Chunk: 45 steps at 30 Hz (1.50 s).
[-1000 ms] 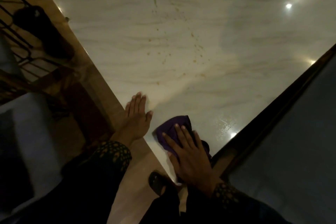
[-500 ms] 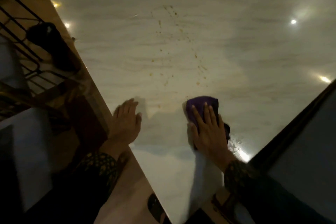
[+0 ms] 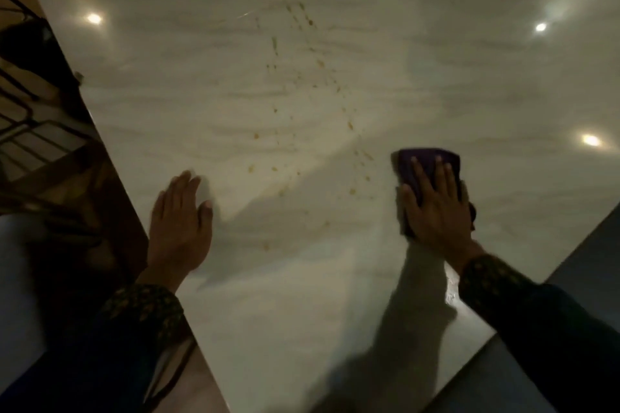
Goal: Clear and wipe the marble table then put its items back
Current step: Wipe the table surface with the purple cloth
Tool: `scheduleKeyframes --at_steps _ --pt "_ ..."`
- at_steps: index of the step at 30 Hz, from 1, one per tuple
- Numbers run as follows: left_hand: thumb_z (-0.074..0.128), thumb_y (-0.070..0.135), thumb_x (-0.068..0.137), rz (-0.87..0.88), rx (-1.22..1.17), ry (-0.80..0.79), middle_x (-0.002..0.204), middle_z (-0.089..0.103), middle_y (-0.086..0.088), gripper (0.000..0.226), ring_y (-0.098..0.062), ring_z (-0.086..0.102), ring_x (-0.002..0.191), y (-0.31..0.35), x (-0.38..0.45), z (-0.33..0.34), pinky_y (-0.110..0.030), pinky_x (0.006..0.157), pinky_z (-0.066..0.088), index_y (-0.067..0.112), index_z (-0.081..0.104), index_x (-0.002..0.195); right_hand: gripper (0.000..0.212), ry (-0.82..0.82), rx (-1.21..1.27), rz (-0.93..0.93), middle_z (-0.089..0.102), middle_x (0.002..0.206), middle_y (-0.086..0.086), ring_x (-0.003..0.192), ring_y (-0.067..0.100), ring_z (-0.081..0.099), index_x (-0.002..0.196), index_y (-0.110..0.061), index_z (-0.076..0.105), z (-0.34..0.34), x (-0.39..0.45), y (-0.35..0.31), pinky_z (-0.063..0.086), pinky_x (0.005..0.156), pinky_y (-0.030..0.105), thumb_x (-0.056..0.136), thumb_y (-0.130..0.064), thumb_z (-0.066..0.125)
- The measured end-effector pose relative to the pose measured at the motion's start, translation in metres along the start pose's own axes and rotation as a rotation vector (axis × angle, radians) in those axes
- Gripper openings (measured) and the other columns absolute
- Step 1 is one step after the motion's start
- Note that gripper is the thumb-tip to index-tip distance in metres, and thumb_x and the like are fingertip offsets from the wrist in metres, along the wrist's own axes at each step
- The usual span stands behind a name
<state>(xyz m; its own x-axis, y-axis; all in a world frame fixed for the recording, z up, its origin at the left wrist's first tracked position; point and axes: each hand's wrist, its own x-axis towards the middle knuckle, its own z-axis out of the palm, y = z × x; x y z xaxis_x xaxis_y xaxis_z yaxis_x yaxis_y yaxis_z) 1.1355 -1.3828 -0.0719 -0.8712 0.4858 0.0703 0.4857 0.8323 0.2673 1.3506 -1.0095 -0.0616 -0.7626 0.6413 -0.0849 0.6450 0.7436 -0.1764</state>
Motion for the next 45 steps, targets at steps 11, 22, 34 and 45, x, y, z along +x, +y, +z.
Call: scheduleKeyframes --at_steps 11,22,34,45 --pt "0.027 0.037 0.099 -0.02 -0.002 -0.006 0.157 0.029 -0.006 0.054 -0.02 0.022 0.147 0.001 0.003 0.001 -0.041 0.12 0.017 0.013 0.034 0.147 0.061 -0.042 0.039 -0.263 0.017 0.158 0.02 0.147 0.036 0.014 0.154 -0.027 0.018 0.039 -0.056 -0.157 0.013 0.117 0.053 0.1 -0.054 0.022" --pt "0.03 0.033 0.099 -0.038 0.026 0.025 0.156 0.031 -0.008 0.053 -0.022 0.025 0.146 0.003 0.003 0.004 -0.042 0.12 0.019 0.011 0.036 0.146 0.057 0.003 -0.01 -0.127 0.025 0.157 0.015 0.146 0.031 0.02 0.152 -0.034 0.023 0.021 0.035 -0.082 0.017 0.117 0.052 0.097 -0.051 0.021" --pt "0.03 0.03 0.099 -0.019 -0.047 -0.03 0.157 0.029 -0.009 0.052 -0.024 0.023 0.146 -0.002 0.002 0.0 -0.039 0.121 0.013 0.009 0.035 0.147 0.054 -0.101 0.073 -0.206 0.004 0.163 0.003 0.15 0.021 0.0 0.153 -0.039 0.006 0.055 -0.137 -0.225 0.004 0.12 0.047 0.101 -0.045 0.021" --pt "0.032 0.03 0.09 0.2 -0.154 -0.122 0.128 0.054 -0.006 0.043 -0.031 0.051 0.116 -0.041 0.035 -0.028 -0.045 0.098 0.038 0.014 0.056 0.122 0.061 -0.113 -0.124 -0.114 0.003 0.161 0.013 0.149 0.029 -0.006 0.152 -0.037 -0.003 0.04 -0.105 -0.22 -0.002 0.118 0.056 0.097 -0.062 0.005"
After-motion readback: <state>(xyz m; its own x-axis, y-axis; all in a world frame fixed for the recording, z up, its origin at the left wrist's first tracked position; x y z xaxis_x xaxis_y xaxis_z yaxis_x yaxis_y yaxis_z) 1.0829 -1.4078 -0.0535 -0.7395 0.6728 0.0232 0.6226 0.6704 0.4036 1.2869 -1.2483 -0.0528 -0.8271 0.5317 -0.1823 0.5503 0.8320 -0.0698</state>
